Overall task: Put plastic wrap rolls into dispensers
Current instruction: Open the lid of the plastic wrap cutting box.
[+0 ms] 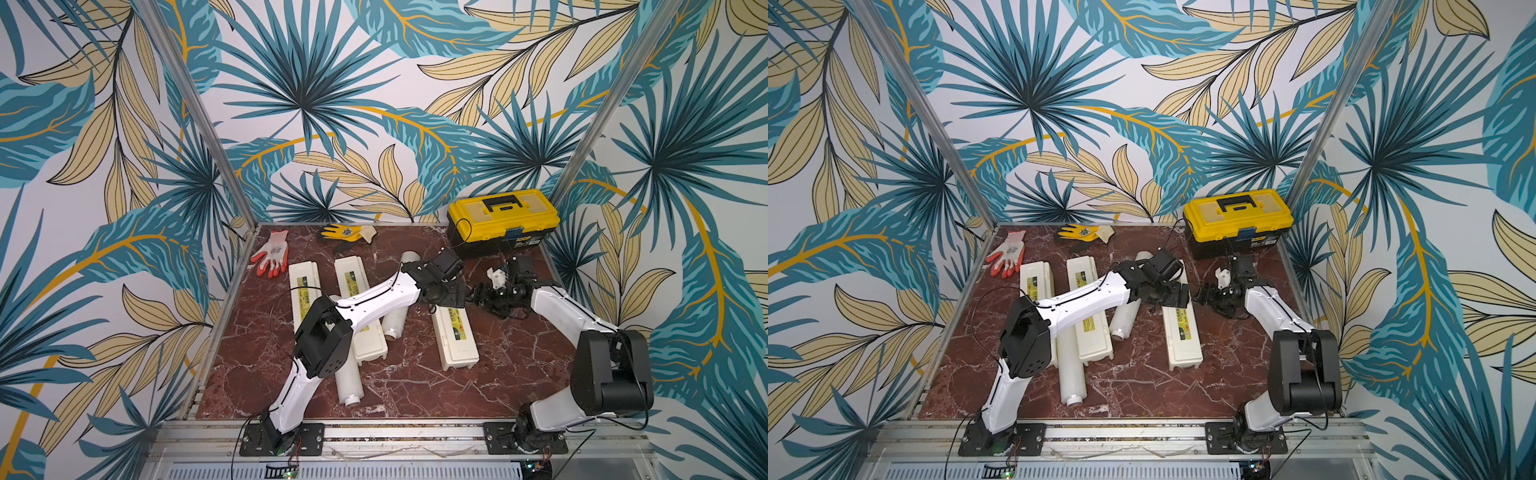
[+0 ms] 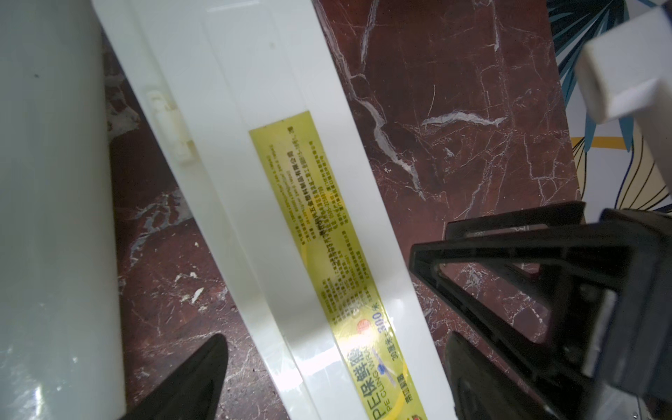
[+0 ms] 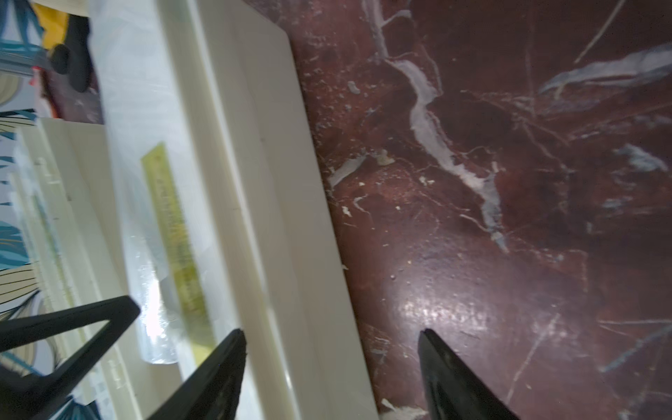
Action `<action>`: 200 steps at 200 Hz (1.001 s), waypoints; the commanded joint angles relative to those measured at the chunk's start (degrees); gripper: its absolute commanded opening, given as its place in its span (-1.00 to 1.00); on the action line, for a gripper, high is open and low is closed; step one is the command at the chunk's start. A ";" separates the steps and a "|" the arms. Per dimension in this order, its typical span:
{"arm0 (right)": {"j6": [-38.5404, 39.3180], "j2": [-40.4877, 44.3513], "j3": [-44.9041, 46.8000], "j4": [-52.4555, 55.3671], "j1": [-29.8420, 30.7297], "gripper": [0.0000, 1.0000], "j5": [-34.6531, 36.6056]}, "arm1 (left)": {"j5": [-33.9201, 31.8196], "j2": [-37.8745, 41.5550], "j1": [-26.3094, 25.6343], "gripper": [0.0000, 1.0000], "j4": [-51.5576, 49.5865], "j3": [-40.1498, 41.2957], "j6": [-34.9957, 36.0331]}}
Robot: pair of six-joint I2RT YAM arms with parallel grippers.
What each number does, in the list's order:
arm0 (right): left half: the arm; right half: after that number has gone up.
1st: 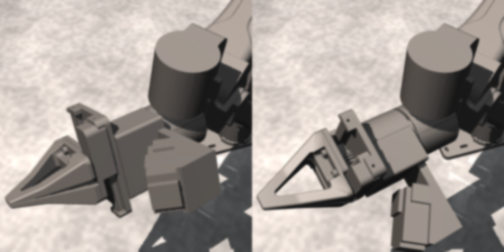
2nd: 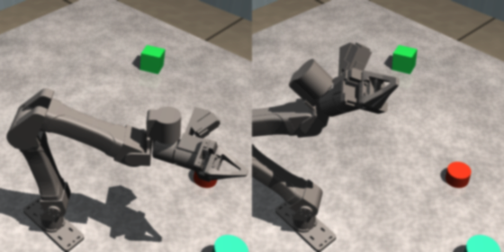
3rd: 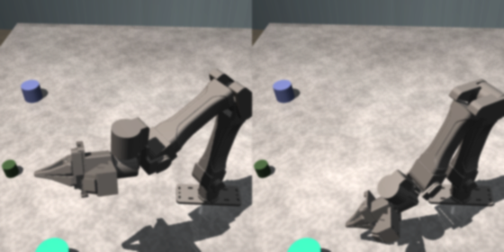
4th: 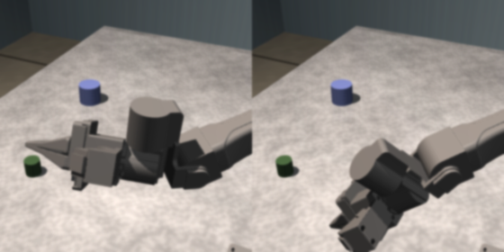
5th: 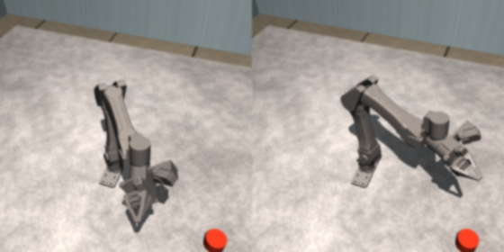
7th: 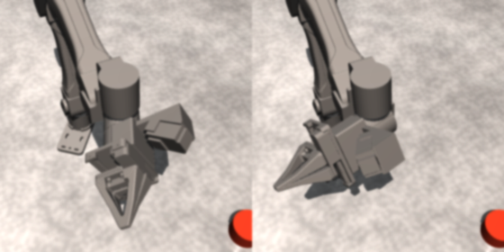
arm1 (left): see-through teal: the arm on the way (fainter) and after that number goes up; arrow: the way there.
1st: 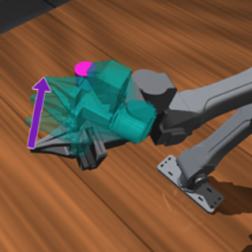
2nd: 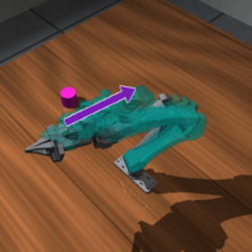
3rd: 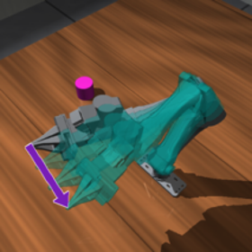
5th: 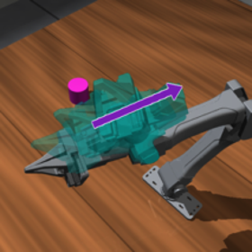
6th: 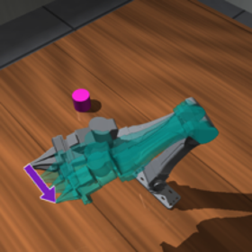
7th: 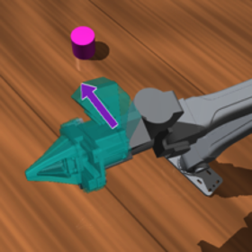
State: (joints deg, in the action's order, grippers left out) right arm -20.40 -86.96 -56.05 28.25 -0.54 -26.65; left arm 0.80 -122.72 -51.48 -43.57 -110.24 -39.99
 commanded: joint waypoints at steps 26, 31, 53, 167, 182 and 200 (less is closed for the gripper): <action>-2.53 2.84 3.54 -3.42 0.55 0.50 -7.00 | -3.43 -0.44 -0.28 0.90 -2.02 -0.37 -1.61; -2.62 2.88 3.82 -3.38 0.54 0.50 -7.01 | -3.74 -0.40 -0.28 0.90 -2.04 -0.41 -1.68; -2.25 3.57 4.00 -1.02 0.46 0.51 -2.74 | -5.57 -0.16 -0.28 0.91 -2.17 -0.91 -2.71; -7.89 6.00 12.69 1.48 0.65 0.53 8.53 | -12.47 -8.13 -4.94 0.91 -11.95 -14.74 -9.49; -9.37 7.15 15.55 -0.37 1.62 0.51 6.74 | -12.90 -8.16 -5.20 0.91 -11.98 -14.57 -9.77; -11.73 9.38 18.75 -3.20 2.65 0.46 4.01 | -13.69 -8.26 -5.46 0.91 -12.53 -14.57 -9.71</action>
State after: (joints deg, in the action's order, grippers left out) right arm -28.32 -80.51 -40.82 29.26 0.86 -18.33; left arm -10.55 -130.61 -56.88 -53.98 -121.62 -48.95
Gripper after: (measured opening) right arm 0.746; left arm 0.955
